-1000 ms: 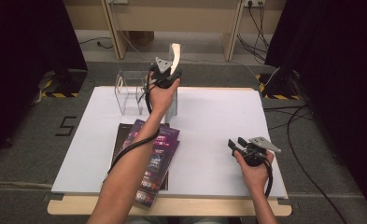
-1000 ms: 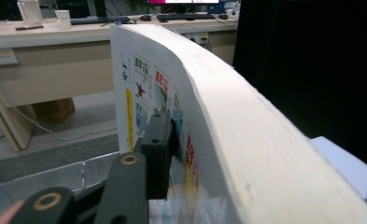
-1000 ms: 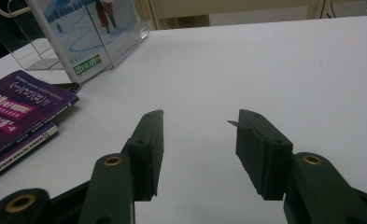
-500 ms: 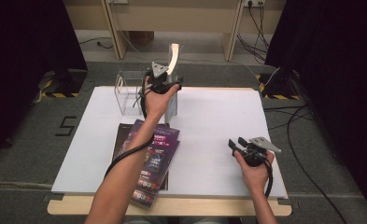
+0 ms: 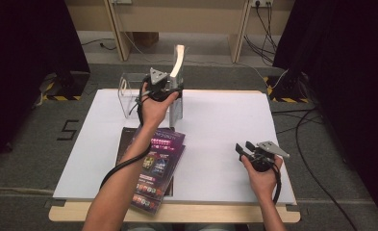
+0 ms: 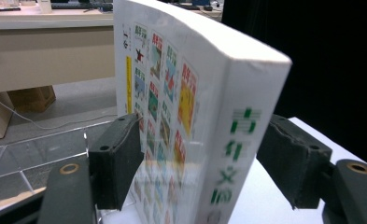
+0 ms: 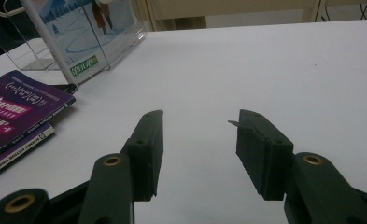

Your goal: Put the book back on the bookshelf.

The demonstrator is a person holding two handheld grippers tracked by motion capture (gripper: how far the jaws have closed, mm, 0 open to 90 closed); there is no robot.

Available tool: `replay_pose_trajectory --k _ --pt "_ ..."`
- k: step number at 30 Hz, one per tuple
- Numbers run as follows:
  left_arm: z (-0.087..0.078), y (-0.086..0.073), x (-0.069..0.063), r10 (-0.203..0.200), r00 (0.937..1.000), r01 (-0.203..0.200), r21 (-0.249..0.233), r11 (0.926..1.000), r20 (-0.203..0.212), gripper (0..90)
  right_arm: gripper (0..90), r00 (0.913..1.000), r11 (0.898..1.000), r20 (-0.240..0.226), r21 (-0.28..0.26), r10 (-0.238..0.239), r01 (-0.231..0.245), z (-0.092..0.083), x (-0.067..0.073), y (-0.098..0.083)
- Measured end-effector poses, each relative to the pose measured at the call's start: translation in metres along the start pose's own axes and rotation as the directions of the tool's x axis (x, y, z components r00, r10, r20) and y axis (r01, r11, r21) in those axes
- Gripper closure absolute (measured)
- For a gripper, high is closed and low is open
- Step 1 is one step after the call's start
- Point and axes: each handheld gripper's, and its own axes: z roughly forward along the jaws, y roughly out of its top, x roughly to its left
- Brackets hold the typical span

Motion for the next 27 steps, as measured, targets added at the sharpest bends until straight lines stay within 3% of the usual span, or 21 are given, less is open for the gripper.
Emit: replay_pose_trajectory --k 4,14,24,27 --pt "-0.01 -0.004 0.002 0.011 0.9999 -0.011 0.001 0.9999 -0.002 28.8 52.3 1.0 1.0 -0.001 0.0 -0.008 0.008 0.001 0.001 0.0" --pt "-0.035 -0.015 0.006 -0.004 0.9996 0.004 0.005 1.0 0.028 27.5 52.5 0.9999 1.0 -0.002 0.002 -0.017 0.017 0.001 0.007 0.003" --pt "-0.062 -0.035 0.016 -0.004 0.9994 0.002 0.049 0.9988 0.035 27.4 54.7 0.9992 0.999 -0.017 0.006 -0.036 0.036 0.002 0.015 0.005" --pt "-0.071 -0.041 0.023 -0.009 0.9992 0.006 0.07 0.9975 0.04 31.3 55.5 0.9991 0.999 -0.024 0.01 -0.035 0.036 0.002 0.018 0.007"
